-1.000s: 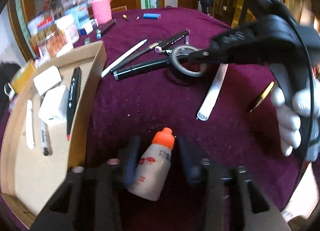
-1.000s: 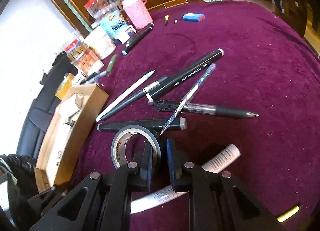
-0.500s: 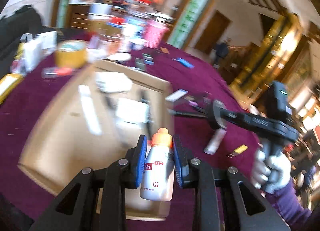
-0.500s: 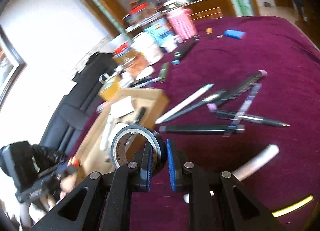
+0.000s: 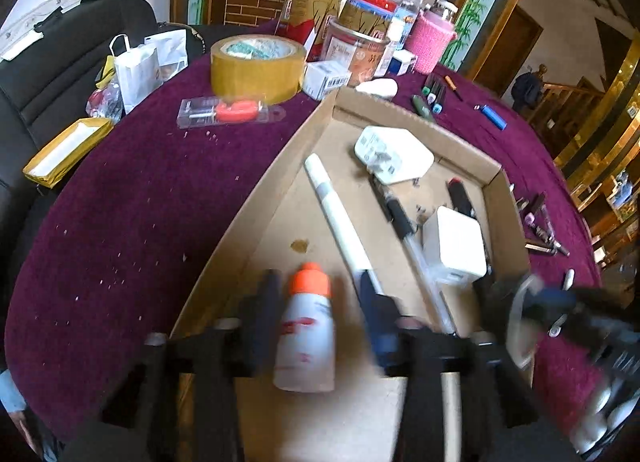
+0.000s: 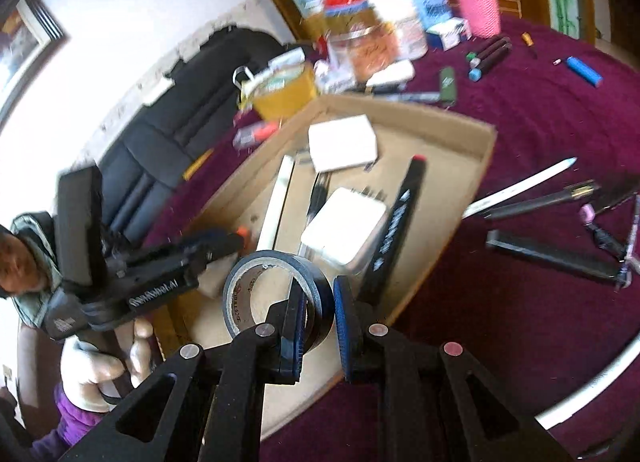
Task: Organize rigid objects
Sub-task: 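Lower the glue bottle into the tray with the left tool while the right tool drops the tape roll there, then grasp the white marker on the cloth with the left tool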
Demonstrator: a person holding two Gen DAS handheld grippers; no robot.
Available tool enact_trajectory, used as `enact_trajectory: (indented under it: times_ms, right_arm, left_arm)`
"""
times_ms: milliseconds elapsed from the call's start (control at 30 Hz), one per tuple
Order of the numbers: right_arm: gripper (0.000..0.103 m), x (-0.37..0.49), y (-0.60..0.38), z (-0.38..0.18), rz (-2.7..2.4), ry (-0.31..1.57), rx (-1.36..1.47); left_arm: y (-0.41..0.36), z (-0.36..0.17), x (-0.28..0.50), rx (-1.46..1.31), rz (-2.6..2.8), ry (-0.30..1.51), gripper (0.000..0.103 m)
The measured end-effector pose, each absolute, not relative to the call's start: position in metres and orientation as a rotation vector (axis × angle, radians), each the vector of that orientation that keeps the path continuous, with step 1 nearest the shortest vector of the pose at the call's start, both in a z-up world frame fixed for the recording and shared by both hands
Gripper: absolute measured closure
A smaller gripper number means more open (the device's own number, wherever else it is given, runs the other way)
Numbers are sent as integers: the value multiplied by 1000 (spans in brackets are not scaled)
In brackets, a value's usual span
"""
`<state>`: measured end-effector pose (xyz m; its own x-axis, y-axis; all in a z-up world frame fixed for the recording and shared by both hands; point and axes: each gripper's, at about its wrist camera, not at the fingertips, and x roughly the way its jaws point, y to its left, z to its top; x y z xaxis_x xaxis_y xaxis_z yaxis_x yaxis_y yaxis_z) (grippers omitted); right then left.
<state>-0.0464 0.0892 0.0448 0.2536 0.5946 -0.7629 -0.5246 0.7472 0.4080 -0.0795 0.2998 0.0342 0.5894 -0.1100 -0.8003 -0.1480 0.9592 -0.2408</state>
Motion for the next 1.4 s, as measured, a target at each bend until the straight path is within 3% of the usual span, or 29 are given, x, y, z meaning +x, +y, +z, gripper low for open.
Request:
enact_trajectory:
  times_ms: [33, 333, 533, 667, 733, 800, 867, 1067, 1400]
  right_arm:
    - [87, -48, 94, 42, 767, 1082, 65]
    - [87, -66, 140, 29, 823, 1160, -109]
    - [87, -33, 168, 21, 749, 1155, -162]
    - [86, -8, 163, 23, 685, 1150, -117]
    - [78, -9, 148, 32, 726, 1143, 2]
    - [53, -14, 125, 47, 743, 1098, 79]
    - [40, -24, 95, 65, 704, 1012, 100]
    - [31, -45, -19, 88, 523, 878, 171]
    - [31, -65, -178, 46, 253, 894, 358]
  left_arm:
    - [300, 36, -81, -304, 20, 928, 43]
    - [325, 63, -120, -386, 17, 784, 38]
    - [335, 68, -136, -410, 23, 767, 36]
    - [336, 72, -143, -421, 28, 756, 26]
    - [333, 74, -146, -422, 27, 755, 25]
    - [327, 75, -147, -422, 13, 761, 25]
    - [314, 79, -147, -409, -15, 763, 25]
    - [248, 92, -142, -321, -174, 774, 24]
    - [109, 78, -120, -167, -430, 919, 24]
